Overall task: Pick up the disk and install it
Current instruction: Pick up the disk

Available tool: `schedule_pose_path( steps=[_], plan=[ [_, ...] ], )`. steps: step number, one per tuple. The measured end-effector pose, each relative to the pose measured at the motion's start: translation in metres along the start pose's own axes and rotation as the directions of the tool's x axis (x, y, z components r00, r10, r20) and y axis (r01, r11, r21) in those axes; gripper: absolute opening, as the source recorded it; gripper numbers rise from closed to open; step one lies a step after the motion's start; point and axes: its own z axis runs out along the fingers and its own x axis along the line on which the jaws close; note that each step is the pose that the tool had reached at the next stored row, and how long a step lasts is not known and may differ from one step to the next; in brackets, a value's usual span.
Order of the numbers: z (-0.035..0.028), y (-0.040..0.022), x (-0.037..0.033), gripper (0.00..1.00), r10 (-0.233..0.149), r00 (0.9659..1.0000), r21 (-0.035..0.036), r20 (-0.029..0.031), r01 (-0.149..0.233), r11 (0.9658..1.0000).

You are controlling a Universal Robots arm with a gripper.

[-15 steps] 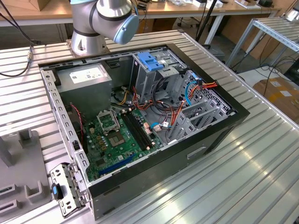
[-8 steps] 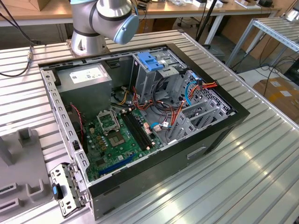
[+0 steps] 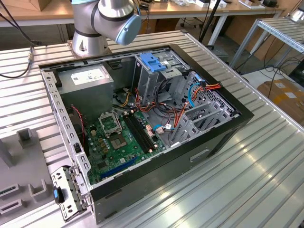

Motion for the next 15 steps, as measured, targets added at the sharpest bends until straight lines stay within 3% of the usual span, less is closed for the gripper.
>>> schedule_pose_path(
  steps=[15],
  plan=[
    [0.0, 0.0, 0.0, 0.37, 0.001, 1.0, 0.0, 0.0, -0.001, 1.0]
  ],
)
